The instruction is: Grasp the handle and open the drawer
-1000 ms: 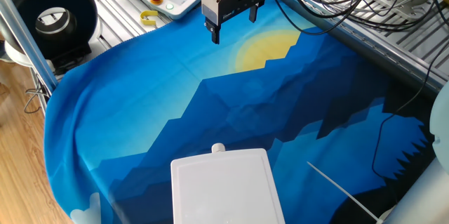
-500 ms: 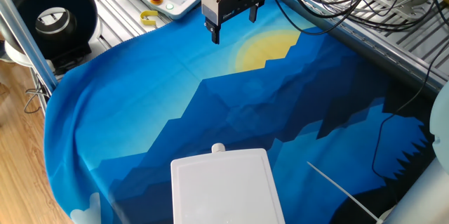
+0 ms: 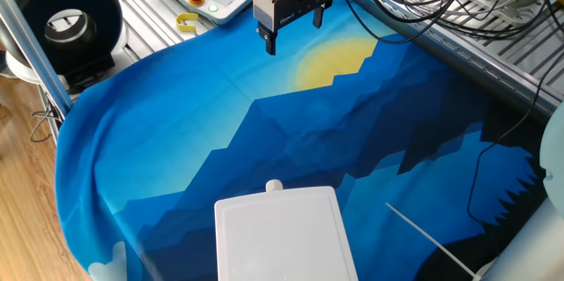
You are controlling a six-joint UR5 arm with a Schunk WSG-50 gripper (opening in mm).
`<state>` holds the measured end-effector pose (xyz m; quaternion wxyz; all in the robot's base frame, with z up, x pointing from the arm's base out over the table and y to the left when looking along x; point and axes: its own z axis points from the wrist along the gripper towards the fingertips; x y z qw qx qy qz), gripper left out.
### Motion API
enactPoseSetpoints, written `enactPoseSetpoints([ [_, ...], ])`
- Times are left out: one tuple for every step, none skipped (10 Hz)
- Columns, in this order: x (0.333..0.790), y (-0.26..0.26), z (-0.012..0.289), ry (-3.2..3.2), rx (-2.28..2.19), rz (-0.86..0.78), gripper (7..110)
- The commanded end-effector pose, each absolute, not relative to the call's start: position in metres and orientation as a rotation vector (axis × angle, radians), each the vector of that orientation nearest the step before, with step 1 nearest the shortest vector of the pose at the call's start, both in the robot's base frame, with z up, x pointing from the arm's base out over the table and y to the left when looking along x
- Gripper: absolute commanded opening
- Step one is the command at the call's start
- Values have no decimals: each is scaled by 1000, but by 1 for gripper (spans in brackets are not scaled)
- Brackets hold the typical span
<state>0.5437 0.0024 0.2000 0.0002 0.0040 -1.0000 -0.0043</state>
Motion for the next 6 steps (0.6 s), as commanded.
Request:
enactPoseSetpoints([
  [544,5,200,-3141,12,-14,109],
  [574,49,205,-3219,-278,-319,109],
  [574,49,204,-3220,-273,-324,7],
  [574,48,204,-3220,-271,-327,7],
  [574,49,204,-3220,-271,-327,7],
  [574,49,204,-3220,-271,-327,7],
])
